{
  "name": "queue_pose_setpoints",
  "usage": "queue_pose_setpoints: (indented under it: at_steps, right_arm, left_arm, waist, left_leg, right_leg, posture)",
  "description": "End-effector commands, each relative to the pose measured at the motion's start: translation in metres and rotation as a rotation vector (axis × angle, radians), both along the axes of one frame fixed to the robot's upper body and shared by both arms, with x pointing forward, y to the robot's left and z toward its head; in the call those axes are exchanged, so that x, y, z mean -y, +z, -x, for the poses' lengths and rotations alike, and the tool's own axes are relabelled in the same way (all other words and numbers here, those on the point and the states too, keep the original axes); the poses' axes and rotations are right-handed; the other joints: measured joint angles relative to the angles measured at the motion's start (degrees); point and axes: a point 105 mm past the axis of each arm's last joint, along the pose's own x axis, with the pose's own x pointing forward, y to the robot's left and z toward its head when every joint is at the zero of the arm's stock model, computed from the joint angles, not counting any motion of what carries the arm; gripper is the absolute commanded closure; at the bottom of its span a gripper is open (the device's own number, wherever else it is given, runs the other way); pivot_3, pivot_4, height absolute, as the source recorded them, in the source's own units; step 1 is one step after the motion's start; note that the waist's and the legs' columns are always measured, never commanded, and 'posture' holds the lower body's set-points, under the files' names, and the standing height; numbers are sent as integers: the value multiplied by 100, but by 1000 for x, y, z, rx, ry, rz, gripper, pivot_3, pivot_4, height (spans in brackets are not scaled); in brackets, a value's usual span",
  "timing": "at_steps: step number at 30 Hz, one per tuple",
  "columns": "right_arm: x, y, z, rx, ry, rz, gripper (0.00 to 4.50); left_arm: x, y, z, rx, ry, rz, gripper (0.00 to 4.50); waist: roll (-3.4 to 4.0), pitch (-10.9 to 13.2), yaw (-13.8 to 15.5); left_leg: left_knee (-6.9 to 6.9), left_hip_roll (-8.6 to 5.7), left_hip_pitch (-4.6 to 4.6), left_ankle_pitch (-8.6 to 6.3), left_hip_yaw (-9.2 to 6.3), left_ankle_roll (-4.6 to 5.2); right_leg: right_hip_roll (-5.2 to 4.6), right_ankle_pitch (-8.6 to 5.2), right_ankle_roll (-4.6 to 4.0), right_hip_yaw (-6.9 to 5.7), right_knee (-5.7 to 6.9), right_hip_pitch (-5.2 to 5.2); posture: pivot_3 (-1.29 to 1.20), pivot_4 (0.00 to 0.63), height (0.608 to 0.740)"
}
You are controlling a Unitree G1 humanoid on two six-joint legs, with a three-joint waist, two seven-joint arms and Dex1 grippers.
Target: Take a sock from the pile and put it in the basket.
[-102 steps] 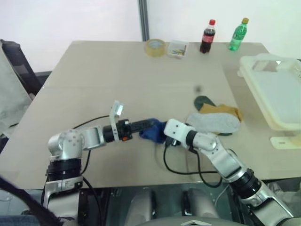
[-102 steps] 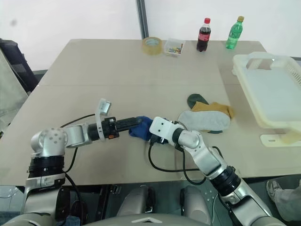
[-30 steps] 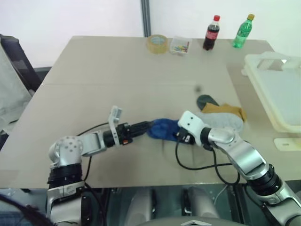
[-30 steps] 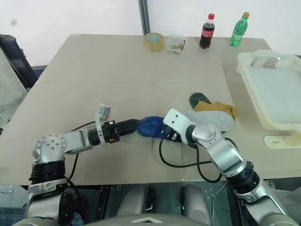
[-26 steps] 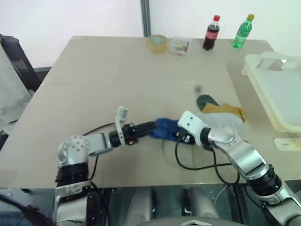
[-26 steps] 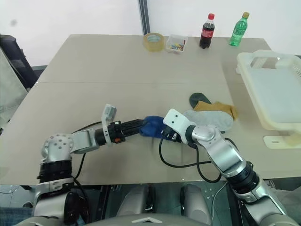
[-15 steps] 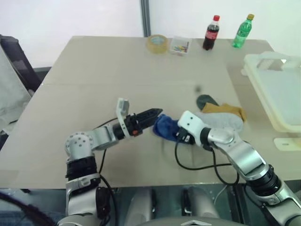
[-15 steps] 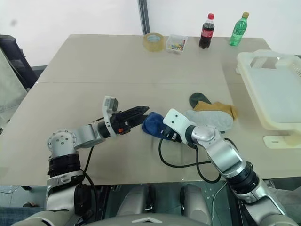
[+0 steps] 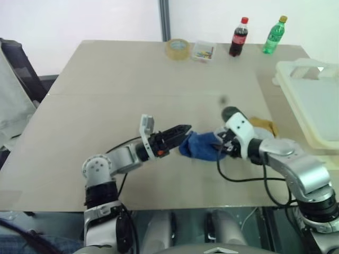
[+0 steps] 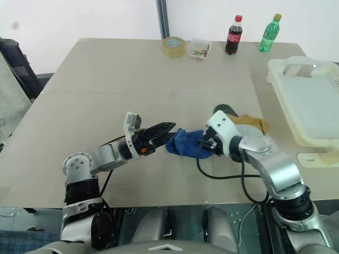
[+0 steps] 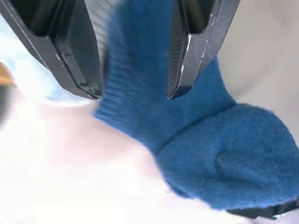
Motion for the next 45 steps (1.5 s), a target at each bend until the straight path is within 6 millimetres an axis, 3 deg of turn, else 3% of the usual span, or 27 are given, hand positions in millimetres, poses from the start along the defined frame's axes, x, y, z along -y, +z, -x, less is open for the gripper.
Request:
queue_pose_setpoints:
  at_steps: [1, 7, 15, 20, 21, 22, 24, 26, 34, 44, 45]
  right_arm:
    - [18, 14, 1, 14, -37, -37, 2278]
    - [18, 16, 15, -38, -30, -103, 2278]
    - [-13, 31, 23, -39, -16, -234, 2278]
    - [-22, 25, 17, -53, -83, -248, 2278]
    - [-24, 24, 13, -54, -106, -249, 1760]
    - [-25, 23, 11, -56, -124, -249, 1623]
    - [-26, 18, 7, -53, -155, -214, 659]
    - [-25, 10, 4, -51, -177, -163, 57]
    - [-10, -21, -2, -105, -291, -27, 57]
    - [-10, -24, 2, -107, -252, -3, 57]
    - [-11, -24, 2, -101, -248, -2, 279]
  left_arm:
    - [13, 14, -9, 35, -8, 54, 32]
    - [36, 11, -14, 14, -64, 77, 32]
    - [51, 4, -19, -13, -97, 98, 32]
    - [63, 1, -22, -26, -115, 113, 32]
    - [65, 1, -23, -26, -115, 118, 0]
    - [67, 1, -23, -26, -115, 123, 0]
    - [69, 2, -25, -24, -110, 136, 0]
    - [70, 3, -26, -22, -103, 145, 0]
    - [67, 3, -28, -11, -88, 148, 0]
    - [62, 3, -29, -3, -66, 144, 0]
    - [61, 3, -29, -2, -64, 144, 0]
  waist:
    - [-2, 1, 36]
    - [-2, 1, 59]
    - [-2, 2, 35]
    - [-1, 1, 84]
    - [-1, 1, 83]
    - [-1, 1, 85]
    - [0, 1, 88]
    - [-1, 1, 98]
    - [0, 1, 96]
    - [0, 1, 93]
    - [0, 1, 93]
  left_leg:
    - [0, -1, 0, 0, 0, 1]
    - [-2, 0, -2, -1, 1, 2]
    - [0, 8, 0, -9, -1, 16]
    - [0, 6, -2, -9, 0, 15]
    - [0, 6, -2, -7, 2, 13]
    - [0, 6, -2, -6, 3, 10]
    - [0, 6, -2, -6, 3, 10]
    - [0, 6, -2, -8, 3, 14]
    - [0, 7, -2, -9, 5, 15]
    - [0, 8, -2, -10, 5, 18]
    - [0, 8, -2, -10, 5, 18]
  right_leg:
    - [1, 0, 0, -1, -1, 0]
    - [12, 0, 0, 3, -3, -1]
    - [27, 0, -1, 8, 1, -2]
    - [26, 0, -1, 8, -2, -2]
    - [26, 0, -1, 10, -3, -2]
    - [26, 0, -1, 11, -3, -2]
    - [27, 0, -1, 11, -2, -4]
    - [28, 0, -1, 11, -1, -5]
    - [30, 0, -1, 13, -1, -6]
    - [31, 0, 0, 13, -1, -7]
    - [31, 0, 0, 13, -1, -7]
  posture:
    - [0, 150, 735]
    - [0, 150, 735]
    - [0, 150, 735]
    - [0, 150, 735]
    - [0, 150, 735]
    - [0, 150, 735]
    - [0, 150, 735]
    - [0, 150, 735]
    - [0, 150, 735]
    - [0, 150, 735]
    - [0, 150, 735]
